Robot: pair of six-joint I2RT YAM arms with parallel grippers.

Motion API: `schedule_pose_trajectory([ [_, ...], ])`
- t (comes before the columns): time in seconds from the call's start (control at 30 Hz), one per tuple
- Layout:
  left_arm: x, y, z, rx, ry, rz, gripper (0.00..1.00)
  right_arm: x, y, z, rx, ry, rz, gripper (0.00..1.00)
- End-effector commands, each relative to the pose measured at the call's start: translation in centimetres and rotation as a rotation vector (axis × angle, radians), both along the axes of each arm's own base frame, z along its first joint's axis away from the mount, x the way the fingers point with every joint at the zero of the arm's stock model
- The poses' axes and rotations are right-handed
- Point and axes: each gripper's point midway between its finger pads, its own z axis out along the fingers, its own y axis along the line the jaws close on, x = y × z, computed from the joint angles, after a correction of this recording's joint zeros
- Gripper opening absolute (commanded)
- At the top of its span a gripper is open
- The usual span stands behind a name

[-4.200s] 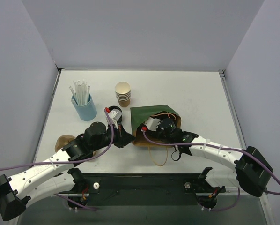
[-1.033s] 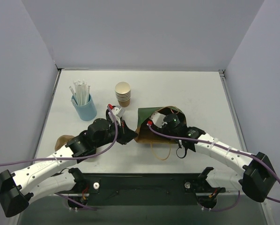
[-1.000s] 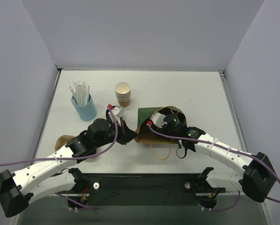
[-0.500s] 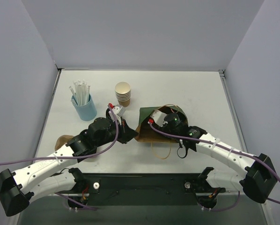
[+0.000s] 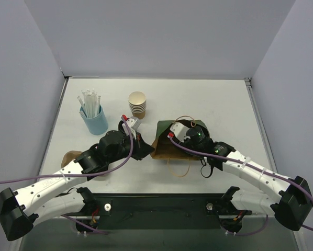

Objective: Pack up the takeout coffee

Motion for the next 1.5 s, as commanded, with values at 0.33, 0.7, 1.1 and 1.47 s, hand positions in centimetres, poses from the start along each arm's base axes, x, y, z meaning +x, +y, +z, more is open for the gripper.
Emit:
schedule_pose_trajectory([
  [0.33, 0.0, -0.2, 0.4, 0.027, -0.001, -0.02, 0.0, 0.1, 1.0, 3.2, 0.104, -0.049, 0.009, 0.47],
  [0.7, 0.0, -0.3, 0.3, 0.031, 0.002, -0.023, 0.0, 1.4, 0.1, 3.4, 0.046, -0.09, -0.057, 0.61],
  [1.1, 0.2, -0.5, 0.9, 0.023, -0.012, -0.027, 0.0, 2.6, 0.7, 2.0, 0.032, -0.074, -0.097, 0.82],
  [1.47, 0.2, -0.6, 1.1, 0.019, -0.013, -0.028, 0.0, 4.0, 1.3, 1.3, 0.039, -0.102, -0.14, 0.82],
])
